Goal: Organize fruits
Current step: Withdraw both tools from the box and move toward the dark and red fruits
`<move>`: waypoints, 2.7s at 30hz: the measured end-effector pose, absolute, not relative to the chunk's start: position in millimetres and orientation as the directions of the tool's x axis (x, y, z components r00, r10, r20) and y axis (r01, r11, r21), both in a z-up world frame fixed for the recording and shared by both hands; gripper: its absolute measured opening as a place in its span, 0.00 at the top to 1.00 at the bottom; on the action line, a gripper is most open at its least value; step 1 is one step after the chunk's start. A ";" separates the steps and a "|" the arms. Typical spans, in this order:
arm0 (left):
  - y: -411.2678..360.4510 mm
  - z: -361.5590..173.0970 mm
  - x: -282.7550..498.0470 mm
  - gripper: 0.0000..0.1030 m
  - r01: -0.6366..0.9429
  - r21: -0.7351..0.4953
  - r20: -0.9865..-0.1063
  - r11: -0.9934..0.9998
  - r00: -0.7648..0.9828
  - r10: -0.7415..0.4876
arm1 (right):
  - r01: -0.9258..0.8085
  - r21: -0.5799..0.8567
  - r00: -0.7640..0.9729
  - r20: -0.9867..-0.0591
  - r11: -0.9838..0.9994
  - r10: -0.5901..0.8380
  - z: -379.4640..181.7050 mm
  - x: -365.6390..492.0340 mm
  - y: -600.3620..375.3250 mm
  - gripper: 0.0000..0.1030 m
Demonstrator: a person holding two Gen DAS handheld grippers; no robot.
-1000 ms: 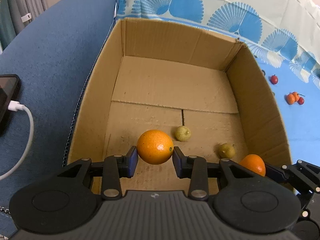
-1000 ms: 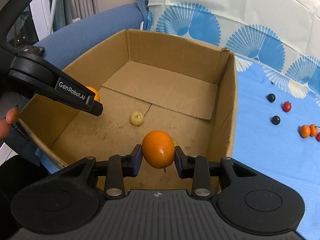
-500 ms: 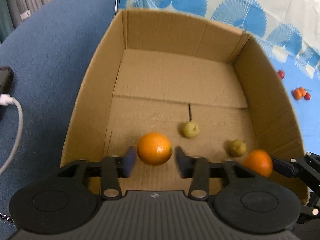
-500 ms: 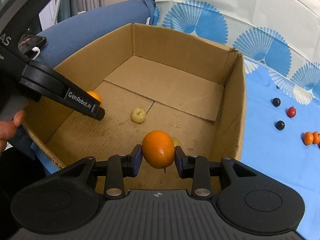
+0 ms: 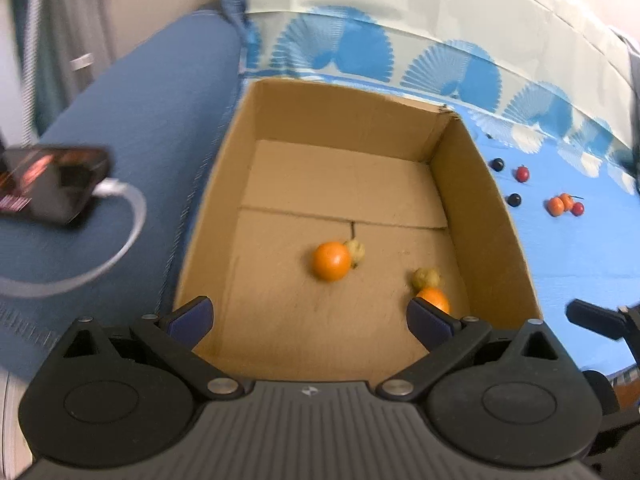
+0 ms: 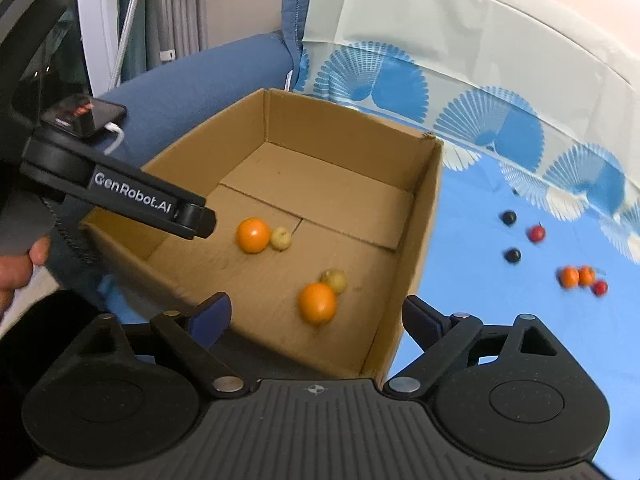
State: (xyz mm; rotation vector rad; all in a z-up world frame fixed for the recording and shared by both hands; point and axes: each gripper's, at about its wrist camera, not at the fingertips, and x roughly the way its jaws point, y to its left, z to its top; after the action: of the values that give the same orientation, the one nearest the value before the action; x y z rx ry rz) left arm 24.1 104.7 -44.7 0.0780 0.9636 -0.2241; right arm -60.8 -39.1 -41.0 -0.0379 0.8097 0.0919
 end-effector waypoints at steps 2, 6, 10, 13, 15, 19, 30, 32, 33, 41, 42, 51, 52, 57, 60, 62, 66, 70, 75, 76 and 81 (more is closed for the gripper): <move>107.5 -38.9 6.4 0.00 0.227 -0.037 -0.821 0.973 0.548 -0.159 | -0.077 0.024 0.692 -0.718 0.997 0.071 -32.5 -75.9 -34.9 0.10; 113.4 -23.6 -23.7 0.00 0.231 -0.034 -0.804 0.972 0.571 -0.164 | -0.058 0.030 0.727 -0.684 0.998 0.063 -16.0 -102.6 -27.9 0.07; 117.4 -5.2 -46.4 0.00 0.239 -0.037 -0.778 0.970 0.602 -0.178 | -0.056 0.014 0.760 -0.648 0.998 0.052 -1.9 -126.0 -24.3 0.06; 119.0 7.2 -59.3 0.00 0.237 -0.037 -0.754 0.971 0.631 -0.183 | -0.043 0.010 0.773 -0.634 0.999 0.040 5.9 -140.6 -23.4 0.06; 119.8 14.8 -66.2 0.00 0.238 -0.044 -0.742 0.970 0.643 -0.191 | -0.029 0.005 0.777 -0.629 1.000 0.026 10.5 -149.3 -22.8 0.06; 122.8 30.9 -79.6 0.00 0.242 -0.065 -0.711 0.968 0.670 -0.215 | 0.004 0.002 0.789 -0.614 1.000 -0.002 19.7 -164.1 -23.3 0.06; 123.9 65.3 -110.8 0.00 0.201 -0.046 -0.675 0.979 0.716 -0.179 | 0.058 0.082 0.841 -0.541 0.995 -0.004 39.4 -196.6 -41.1 0.05; 116.9 67.7 -115.4 0.00 0.210 -0.034 -0.676 0.977 0.715 -0.177 | 0.068 0.102 0.854 -0.520 0.992 -0.004 39.3 -205.6 -48.3 0.05; 111.7 68.9 -118.6 0.00 0.217 -0.023 -0.673 0.976 0.718 -0.175 | 0.072 0.111 0.856 -0.517 0.991 -0.004 38.1 -209.3 -51.7 0.05; 85.2 65.5 -125.9 0.00 0.256 0.031 -0.683 0.966 0.712 -0.166 | 0.076 0.163 0.861 -0.508 0.984 0.018 32.4 -214.2 -70.6 0.05; 83.4 65.2 -124.1 0.00 0.253 0.037 -0.685 0.967 0.711 -0.160 | 0.075 0.169 0.861 -0.507 0.983 0.021 31.6 -213.3 -72.2 0.05; 69.2 59.3 -101.0 0.00 0.244 0.043 -0.716 0.969 0.684 -0.140 | 0.091 0.218 0.853 -0.520 0.972 0.036 21.3 -201.1 -88.4 0.05; 66.8 59.1 -98.2 0.00 0.246 0.044 -0.717 0.968 0.683 -0.141 | 0.094 0.222 0.853 -0.521 0.971 0.036 20.7 -199.5 -90.5 0.05; 53.1 56.8 -81.7 0.00 0.256 0.043 -0.726 0.966 0.672 -0.146 | 0.117 0.241 0.847 -0.531 0.963 0.030 17.8 -188.7 -104.9 0.05; 44.1 54.2 -70.7 0.00 0.262 0.044 -0.732 0.964 0.665 -0.148 | 0.137 0.243 0.841 -0.541 0.960 0.017 15.0 -180.9 -114.4 0.05; 37.5 51.9 -63.2 0.00 0.269 0.042 -0.736 0.962 0.659 -0.152 | 0.148 0.245 0.838 -0.546 0.958 0.010 13.0 -175.7 -121.6 0.05; 22.8 46.7 -50.2 0.00 0.286 0.040 -0.744 0.957 0.649 -0.163 | 0.175 0.248 0.832 -0.555 0.953 -0.008 7.4 -164.7 -135.7 0.05; 3.6 39.8 -35.2 0.00 0.313 0.035 -0.753 0.949 0.632 -0.180 | 0.211 0.247 0.825 -0.564 0.946 -0.037 0.2 -153.1 -152.6 0.05; -26.1 30.2 -15.8 0.00 0.348 0.041 -0.760 0.937 0.619 -0.196 | 0.271 0.235 0.815 -0.572 0.933 -0.093 -10.8 -140.4 -180.8 0.05; -33.7 27.5 -10.6 0.00 0.356 0.038 -0.764 0.934 0.613 -0.202 | 0.286 0.231 0.812 -0.574 0.930 -0.107 -13.6 -138.0 -187.6 0.05; -70.7 15.9 8.6 0.00 0.397 0.041 -0.770 0.917 0.598 -0.225 | 0.364 0.215 0.785 -0.594 0.906 -0.174 -31.4 -130.1 -225.1 0.05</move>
State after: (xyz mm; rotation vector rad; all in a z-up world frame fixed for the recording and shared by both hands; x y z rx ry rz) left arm 8.6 -70.7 15.9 0.2170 0.8583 -0.3644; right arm -130.1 -225.1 -31.4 0.3295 0.6022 -0.2957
